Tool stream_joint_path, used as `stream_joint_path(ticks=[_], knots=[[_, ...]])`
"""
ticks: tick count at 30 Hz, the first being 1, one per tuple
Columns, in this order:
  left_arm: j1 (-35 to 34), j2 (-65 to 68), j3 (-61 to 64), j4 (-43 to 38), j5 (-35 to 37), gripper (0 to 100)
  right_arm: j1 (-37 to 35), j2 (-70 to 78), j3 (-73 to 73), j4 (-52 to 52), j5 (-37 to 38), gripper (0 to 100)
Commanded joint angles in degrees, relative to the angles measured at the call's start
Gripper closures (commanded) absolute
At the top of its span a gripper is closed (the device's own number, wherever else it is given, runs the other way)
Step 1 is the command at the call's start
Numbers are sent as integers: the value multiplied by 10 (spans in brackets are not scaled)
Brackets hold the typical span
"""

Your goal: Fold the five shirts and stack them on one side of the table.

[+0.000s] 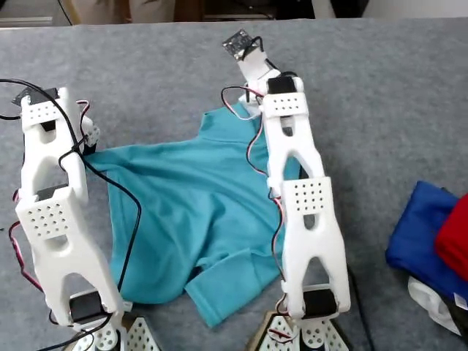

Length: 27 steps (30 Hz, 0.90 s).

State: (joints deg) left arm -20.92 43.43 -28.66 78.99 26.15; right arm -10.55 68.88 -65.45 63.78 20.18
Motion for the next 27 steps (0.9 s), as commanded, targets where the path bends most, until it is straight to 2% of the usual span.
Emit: stream_joint_path(ticks=[1,7,11,13,27], knots=[[0,-1,-2,-7,3,981,-7,-2,-33,-5,-10,760],[3,-1,-2,-7,3,981,-7,14,-38,29,-1,827],[6,-1,-2,-7,3,981,-13,9,-38,37,40,990],[6,-1,-2,-9,3,981,-15,8,-40,44,63,984],[7,-1,4,-19,2,981,-14,-30,-262,161,62,995]])
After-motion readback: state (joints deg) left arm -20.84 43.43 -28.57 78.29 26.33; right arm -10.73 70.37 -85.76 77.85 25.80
